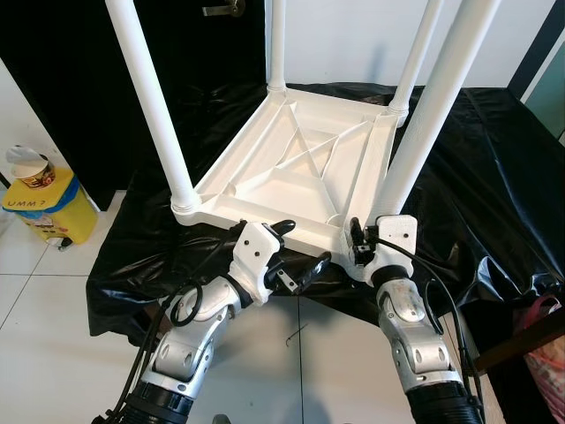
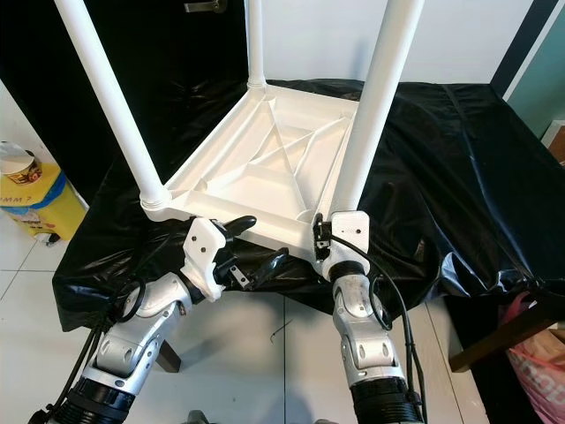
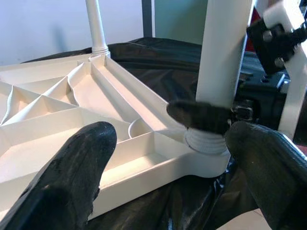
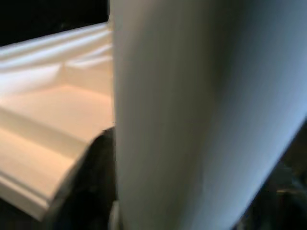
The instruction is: Building children table
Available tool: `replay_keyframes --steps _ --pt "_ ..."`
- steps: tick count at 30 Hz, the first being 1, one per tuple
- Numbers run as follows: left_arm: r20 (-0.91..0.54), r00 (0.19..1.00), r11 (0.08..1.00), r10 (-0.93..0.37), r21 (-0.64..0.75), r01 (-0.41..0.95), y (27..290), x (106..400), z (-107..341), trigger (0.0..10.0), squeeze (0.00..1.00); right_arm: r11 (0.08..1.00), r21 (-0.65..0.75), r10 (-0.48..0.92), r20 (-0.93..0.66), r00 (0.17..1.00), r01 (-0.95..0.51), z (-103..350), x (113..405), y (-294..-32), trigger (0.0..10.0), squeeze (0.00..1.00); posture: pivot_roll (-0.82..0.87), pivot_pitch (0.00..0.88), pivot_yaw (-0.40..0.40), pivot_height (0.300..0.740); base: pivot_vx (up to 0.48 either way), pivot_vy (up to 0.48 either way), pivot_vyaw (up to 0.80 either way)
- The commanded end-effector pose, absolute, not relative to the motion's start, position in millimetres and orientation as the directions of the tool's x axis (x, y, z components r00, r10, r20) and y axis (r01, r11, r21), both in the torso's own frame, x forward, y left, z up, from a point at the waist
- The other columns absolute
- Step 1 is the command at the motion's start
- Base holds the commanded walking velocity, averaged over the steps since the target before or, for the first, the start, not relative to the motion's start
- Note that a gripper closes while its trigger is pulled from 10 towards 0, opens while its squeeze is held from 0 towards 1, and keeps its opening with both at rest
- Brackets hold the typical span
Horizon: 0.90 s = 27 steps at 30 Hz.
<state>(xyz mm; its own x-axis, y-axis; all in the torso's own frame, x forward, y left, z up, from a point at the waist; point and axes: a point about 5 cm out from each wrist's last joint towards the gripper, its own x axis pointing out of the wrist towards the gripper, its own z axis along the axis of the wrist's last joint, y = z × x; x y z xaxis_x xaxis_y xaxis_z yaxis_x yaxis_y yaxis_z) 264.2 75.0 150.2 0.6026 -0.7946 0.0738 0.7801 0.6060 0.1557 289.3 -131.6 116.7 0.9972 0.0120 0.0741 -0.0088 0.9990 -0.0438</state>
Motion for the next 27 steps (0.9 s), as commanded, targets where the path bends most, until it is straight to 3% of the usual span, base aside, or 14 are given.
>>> replay_keyframes --steps 1,13,14,15,16,27 --pt "0.069 0.614 0.617 -0.786 0.158 0.771 73.6 264.8 149.1 10.0 0.00 0.997 -0.068 0.035 0.077 0.996 -0.030 115.4 287.9 -131.8 10.0 1.00 -0.01 0.041 -0.025 0.740 0.000 0.000 0.00" --pt "0.073 0.650 0.653 -0.757 0.149 0.743 82.8 262.3 146.7 10.0 0.00 0.965 -0.084 0.257 0.149 0.955 -0.247 131.2 285.1 -158.1 10.0 1.00 0.02 0.062 -0.078 0.740 0.000 0.000 0.00" --pt "0.072 0.654 0.657 -0.753 0.153 0.739 82.8 261.7 146.3 10.0 0.00 0.951 -0.084 0.308 0.141 0.941 -0.299 131.8 284.2 -162.2 10.0 0.22 0.02 0.062 -0.079 0.740 0.000 0.000 0.00" --pt "0.072 0.654 0.657 -0.753 0.153 0.739 82.8 261.7 146.3 10.0 0.00 0.951 -0.084 0.308 0.141 0.941 -0.299 131.8 284.2 -162.2 10.0 0.22 0.02 0.062 -0.079 0.740 0.000 0.000 0.00" --pt "0.072 0.656 0.658 -0.751 0.157 0.736 82.1 260.1 145.9 10.0 0.00 0.908 -0.095 0.416 0.115 0.902 -0.407 132.1 283.3 -168.9 10.0 0.00 0.02 0.064 -0.081 0.740 0.000 0.000 0.00" --pt "0.080 0.645 0.648 -0.760 0.173 0.742 79.8 262.4 148.9 10.0 0.00 0.763 -0.184 0.631 0.006 0.776 -0.619 131.0 299.5 -175.0 10.0 0.00 0.01 0.054 -0.071 0.740 0.000 0.000 0.00"
